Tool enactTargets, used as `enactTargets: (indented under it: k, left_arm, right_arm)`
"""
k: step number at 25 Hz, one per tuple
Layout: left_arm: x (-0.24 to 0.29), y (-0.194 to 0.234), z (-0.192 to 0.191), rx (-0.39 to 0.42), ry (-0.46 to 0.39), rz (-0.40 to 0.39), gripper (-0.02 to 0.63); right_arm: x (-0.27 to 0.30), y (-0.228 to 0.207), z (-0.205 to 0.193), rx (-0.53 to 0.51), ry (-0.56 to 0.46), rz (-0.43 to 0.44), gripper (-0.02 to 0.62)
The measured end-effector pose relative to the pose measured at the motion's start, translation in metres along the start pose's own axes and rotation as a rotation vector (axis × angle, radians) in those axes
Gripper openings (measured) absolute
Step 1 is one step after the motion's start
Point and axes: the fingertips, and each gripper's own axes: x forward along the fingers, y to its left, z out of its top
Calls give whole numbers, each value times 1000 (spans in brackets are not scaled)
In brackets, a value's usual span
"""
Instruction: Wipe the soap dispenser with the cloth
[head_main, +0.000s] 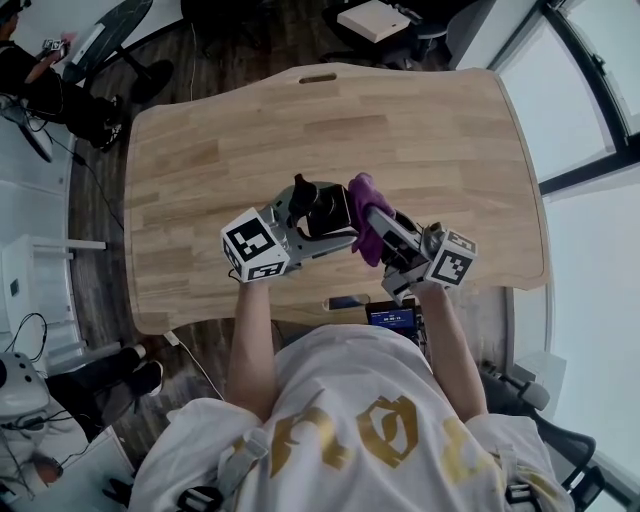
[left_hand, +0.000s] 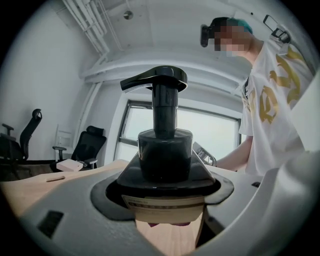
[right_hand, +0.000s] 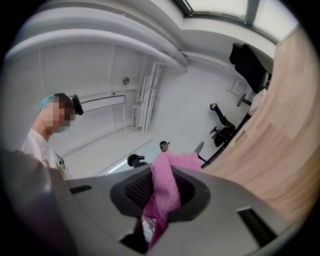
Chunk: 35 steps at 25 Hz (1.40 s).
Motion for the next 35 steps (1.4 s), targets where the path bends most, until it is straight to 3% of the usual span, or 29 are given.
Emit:
enactTargets:
  k: [5,11,17,21,27,33,35]
  left_arm:
    - [5,-3,15,-16,-84,-12,360]
    - [0,-5,27,-42,-156,-11,360]
    - [-4,-4,38,-69,-221,-14,360]
    - [-2,-3,45,-85,-256,-24,360]
    - [-3,-1,40,-99,-258,-10,360]
    - [-8,9,30,-133,-249,-5,360]
    - [-12,10,21,-147,-238,11,360]
  right_arm:
    - [-7,0,13,81,-98,50,54]
    - [-9,-1,10,131,-125,67,54]
    - [-3,2,-8,153,-70,72,54]
    - [7,8,-29,160,24,92,54]
    - [7,15,-54,156,128,119,54]
    - [-4,8,-23,260,-85,175,54]
    - [-7,4,-20,263,-111,160,54]
